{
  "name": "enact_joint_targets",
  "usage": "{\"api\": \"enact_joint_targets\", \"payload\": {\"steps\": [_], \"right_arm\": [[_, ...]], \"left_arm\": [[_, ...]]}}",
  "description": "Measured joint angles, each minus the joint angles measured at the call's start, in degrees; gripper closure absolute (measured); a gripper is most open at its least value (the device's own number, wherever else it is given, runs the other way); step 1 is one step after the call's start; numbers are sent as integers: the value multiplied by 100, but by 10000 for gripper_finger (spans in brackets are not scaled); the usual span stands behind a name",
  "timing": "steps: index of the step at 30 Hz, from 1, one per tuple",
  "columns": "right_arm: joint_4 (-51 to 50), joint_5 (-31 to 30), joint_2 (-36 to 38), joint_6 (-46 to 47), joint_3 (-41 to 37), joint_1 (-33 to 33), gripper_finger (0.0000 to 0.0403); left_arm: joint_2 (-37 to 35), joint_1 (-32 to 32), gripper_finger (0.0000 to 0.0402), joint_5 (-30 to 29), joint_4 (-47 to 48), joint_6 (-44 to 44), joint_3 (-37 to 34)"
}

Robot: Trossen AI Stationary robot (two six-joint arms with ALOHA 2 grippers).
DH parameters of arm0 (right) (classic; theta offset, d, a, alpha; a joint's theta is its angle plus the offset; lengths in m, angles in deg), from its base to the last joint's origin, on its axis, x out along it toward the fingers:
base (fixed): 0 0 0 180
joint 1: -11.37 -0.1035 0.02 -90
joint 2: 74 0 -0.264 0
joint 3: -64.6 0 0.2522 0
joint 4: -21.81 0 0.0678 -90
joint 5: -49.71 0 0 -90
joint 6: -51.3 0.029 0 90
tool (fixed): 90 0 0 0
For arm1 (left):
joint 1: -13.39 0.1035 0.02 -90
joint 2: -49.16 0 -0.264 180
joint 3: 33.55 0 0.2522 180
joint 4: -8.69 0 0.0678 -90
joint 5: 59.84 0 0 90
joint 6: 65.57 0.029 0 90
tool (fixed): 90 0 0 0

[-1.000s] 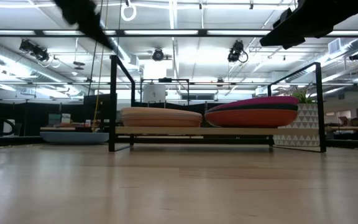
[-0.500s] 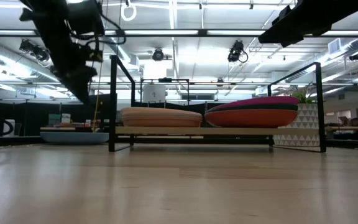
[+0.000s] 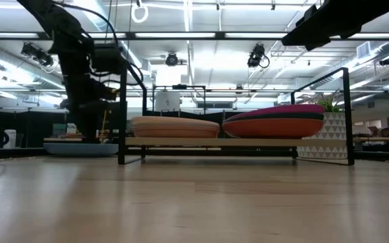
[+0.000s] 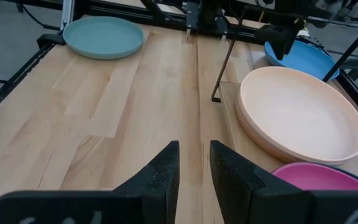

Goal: Place and stack plates onto a shelf
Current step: Stack the blue plate on top of the pink plate on the shelf

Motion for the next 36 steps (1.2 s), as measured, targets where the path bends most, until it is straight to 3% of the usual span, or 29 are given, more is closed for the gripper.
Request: {"api": "enact_joint_targets", "payload": {"steps": [4, 11, 14, 18, 25, 29, 36], "right_arm": [[-12, 21, 0, 15, 0, -6, 308], [-7, 11, 0, 30, 0, -6, 308], [-9, 13, 0, 77, 0, -9, 308], [-5, 13, 0, 74, 0, -11, 308], [-5, 7, 0, 74, 0, -11, 308], [-6, 9, -1, 91, 0, -15, 308], [19, 0, 0, 39, 0, -15, 308]], "left_arm": [[292, 90, 245, 243, -65, 306, 0], [735, 298, 247, 99, -168, 585, 2], [807, 297, 284, 70, -161, 613, 2], [781, 295, 374, 220, 20, 645, 104], [179, 199, 386, 473, 1054, 433, 975], [-318, 4, 387, 166, 1242, 306, 1669], [-485, -882, 388, -79, 765, 966, 2638]]}}
